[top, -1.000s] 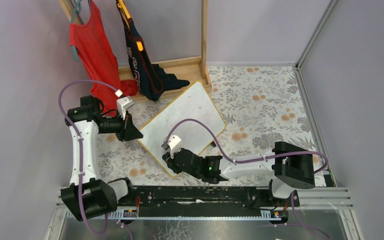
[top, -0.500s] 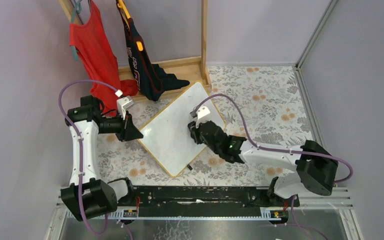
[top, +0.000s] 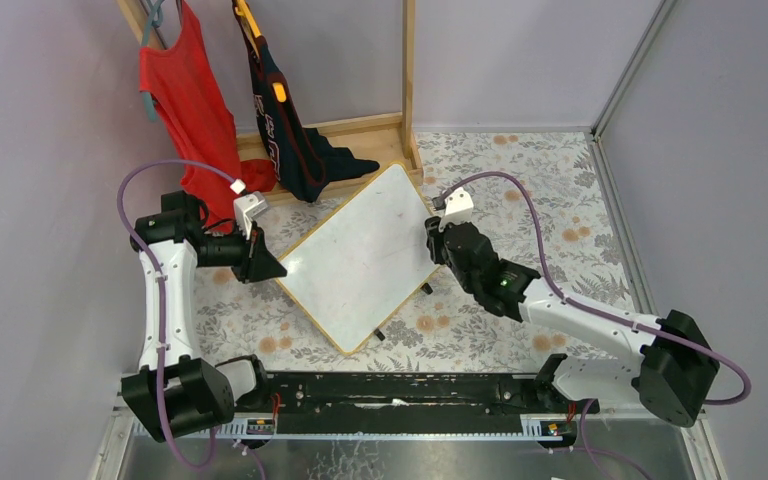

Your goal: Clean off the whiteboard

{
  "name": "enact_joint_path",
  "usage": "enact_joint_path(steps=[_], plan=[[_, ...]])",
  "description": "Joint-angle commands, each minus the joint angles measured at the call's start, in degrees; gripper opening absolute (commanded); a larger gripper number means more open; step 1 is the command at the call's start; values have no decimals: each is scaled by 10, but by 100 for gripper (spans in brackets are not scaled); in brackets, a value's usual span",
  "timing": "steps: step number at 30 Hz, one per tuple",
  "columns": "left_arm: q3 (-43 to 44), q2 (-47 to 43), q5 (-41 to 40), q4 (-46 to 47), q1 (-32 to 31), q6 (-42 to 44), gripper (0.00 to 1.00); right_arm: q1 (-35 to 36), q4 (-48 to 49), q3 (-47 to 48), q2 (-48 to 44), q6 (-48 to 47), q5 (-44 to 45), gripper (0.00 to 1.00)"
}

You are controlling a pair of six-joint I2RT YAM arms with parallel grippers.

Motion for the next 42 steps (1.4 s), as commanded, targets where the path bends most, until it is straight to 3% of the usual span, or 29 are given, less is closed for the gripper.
enact_joint_path(steps=[1, 27, 31, 33, 36, 42], plan=[[-8, 8, -22, -11, -7, 24, 0, -5, -9, -9, -19, -6, 26, 0], [40, 13, -29, -11, -7, -32, 1, -7, 5, -49, -38, 8, 28, 0], [40, 12, -28, -11, -7, -39, 12, -8, 9, -51, -38, 7, 29, 0], [41, 12, -26, -12, -7, -40, 27, -9, 9, -51, -40, 5, 30, 0], [43, 15, -22, -11, -7, -41, 39, -11, 1, -46, -43, 5, 31, 0], [54, 28, -3, -11, -7, -48, 53, -14, -13, -45, -57, 3, 32, 0]])
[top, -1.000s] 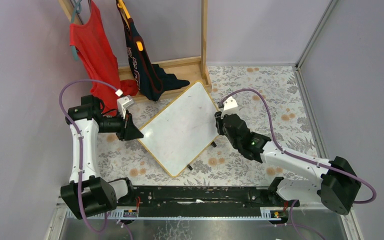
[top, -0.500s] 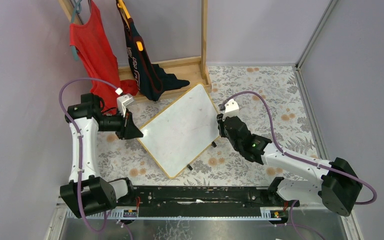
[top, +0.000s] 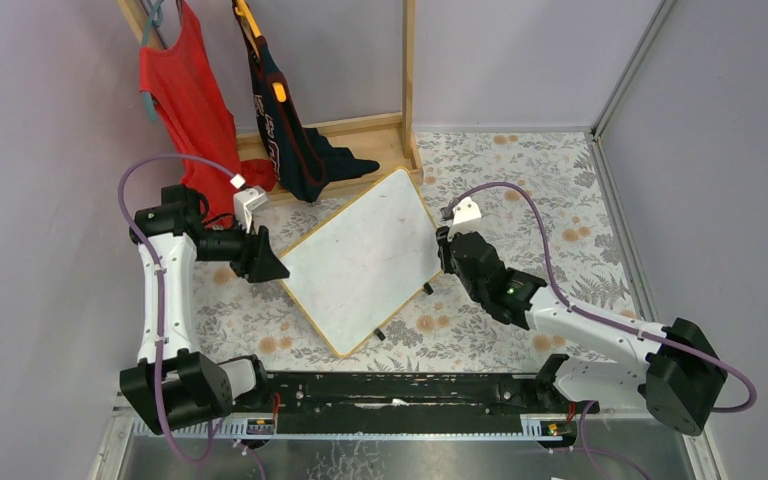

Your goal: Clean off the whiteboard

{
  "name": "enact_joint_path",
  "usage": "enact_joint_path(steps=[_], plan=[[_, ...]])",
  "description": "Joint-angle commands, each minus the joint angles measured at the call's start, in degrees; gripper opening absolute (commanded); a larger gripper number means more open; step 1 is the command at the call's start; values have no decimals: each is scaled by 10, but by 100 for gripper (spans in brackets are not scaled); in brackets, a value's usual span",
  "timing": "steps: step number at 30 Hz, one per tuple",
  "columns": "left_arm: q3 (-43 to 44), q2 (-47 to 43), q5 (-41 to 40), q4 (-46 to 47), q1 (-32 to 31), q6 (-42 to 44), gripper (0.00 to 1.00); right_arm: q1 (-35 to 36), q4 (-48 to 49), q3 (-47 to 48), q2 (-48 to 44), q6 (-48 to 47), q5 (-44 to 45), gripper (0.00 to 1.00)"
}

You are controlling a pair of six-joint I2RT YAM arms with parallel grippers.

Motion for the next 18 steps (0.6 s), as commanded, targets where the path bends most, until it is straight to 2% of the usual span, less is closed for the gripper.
enact_joint_path(steps=[1, 6, 11, 14, 18], plan=[[30, 13, 22, 0, -2, -11, 55, -6, 3, 9, -26, 1, 18, 0], [52, 26, 47, 28, -3, -53, 61, -7, -7, 7, -31, 1, 21, 0], [61, 24, 39, 120, -2, -158, 63, -7, -14, 5, -38, 0, 28, 0], [49, 11, 5, 215, -2, -251, 63, -8, -21, 6, -46, -2, 35, 0], [1, -31, -112, 415, -1, -402, 64, -11, -43, 11, -62, -2, 48, 0]])
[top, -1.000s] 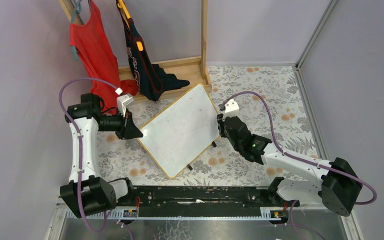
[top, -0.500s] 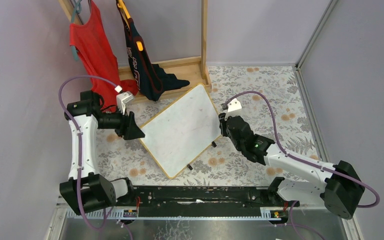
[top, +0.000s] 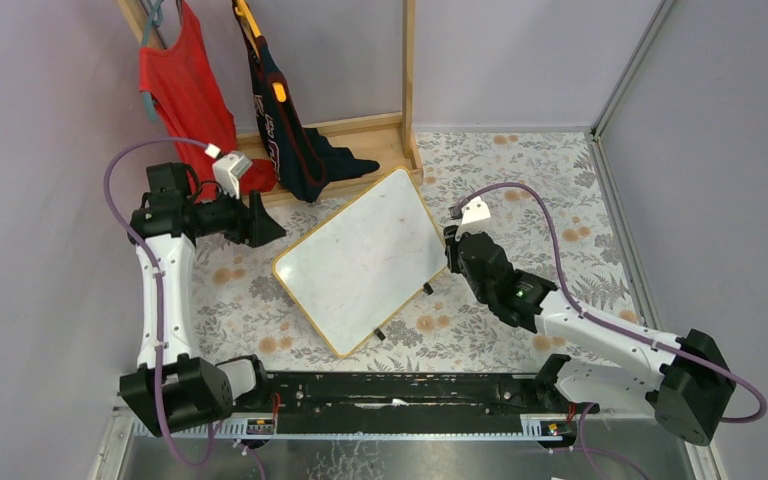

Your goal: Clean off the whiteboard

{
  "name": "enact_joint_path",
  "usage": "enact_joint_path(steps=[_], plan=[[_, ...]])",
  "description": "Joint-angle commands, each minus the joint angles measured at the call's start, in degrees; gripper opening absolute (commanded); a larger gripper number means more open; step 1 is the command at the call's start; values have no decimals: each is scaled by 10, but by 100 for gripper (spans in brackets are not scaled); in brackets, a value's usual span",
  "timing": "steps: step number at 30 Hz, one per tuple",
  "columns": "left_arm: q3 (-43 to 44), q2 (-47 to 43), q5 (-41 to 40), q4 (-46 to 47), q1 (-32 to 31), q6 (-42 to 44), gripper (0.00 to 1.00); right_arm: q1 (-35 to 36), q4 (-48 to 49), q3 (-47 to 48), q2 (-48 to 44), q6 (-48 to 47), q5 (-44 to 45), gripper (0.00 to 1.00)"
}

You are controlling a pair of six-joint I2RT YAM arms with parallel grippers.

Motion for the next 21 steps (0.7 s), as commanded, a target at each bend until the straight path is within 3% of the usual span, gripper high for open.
enact_joint_path(steps=[1, 6, 12, 16, 21], plan=[[-43, -53, -129, 251, -2, -200, 64, -9, -25, 14, -29, -2, 40, 0], [-49, -43, -240, 324, -1, -269, 64, -14, -84, 39, -47, 5, 64, 0], [-95, -30, -304, 348, -2, -260, 62, -43, -201, 104, -50, 33, 95, 0], [-161, -42, -317, 385, -3, -239, 62, -121, -262, 149, -39, 33, 54, 0], [-243, -65, -319, 435, -2, -216, 62, -261, -302, 188, -8, 23, -66, 1]])
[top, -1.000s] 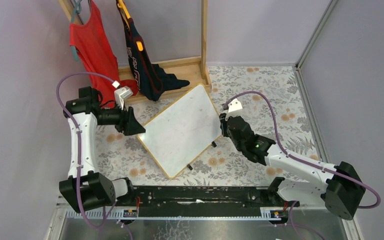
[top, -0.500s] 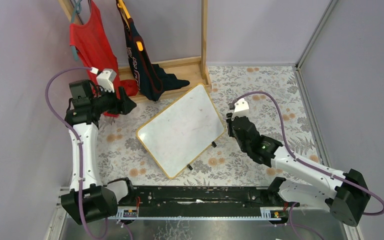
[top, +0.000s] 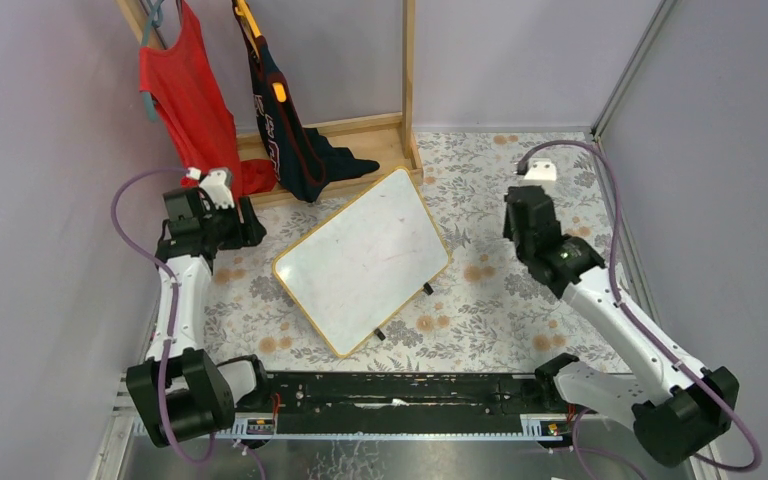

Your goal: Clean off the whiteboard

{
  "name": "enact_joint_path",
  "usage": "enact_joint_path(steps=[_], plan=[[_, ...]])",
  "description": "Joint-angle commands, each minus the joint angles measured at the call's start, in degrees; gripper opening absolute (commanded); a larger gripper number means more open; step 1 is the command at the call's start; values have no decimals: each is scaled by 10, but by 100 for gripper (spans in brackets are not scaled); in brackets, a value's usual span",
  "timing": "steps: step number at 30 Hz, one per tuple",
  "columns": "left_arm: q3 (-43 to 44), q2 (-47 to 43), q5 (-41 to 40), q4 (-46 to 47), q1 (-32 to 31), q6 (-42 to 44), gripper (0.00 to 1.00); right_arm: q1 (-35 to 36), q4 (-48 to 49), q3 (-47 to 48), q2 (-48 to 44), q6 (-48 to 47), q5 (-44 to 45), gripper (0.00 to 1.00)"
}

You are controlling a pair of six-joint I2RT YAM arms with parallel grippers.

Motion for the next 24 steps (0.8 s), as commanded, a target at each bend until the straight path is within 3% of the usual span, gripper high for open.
enact_joint_path(steps=[1, 5, 15, 24], plan=[[-56, -30, -17, 89, -3, 25, 61, -112, -66, 55, 37, 0, -123, 1], [-108, -36, -14, 128, -3, 25, 62, -179, -104, 103, 104, 2, -193, 1], [-190, -10, -4, 248, -3, 20, 62, -310, -74, 99, 207, 18, -295, 1], [-222, 71, 15, 325, -4, 5, 61, -349, -83, 127, 302, 8, -338, 4]])
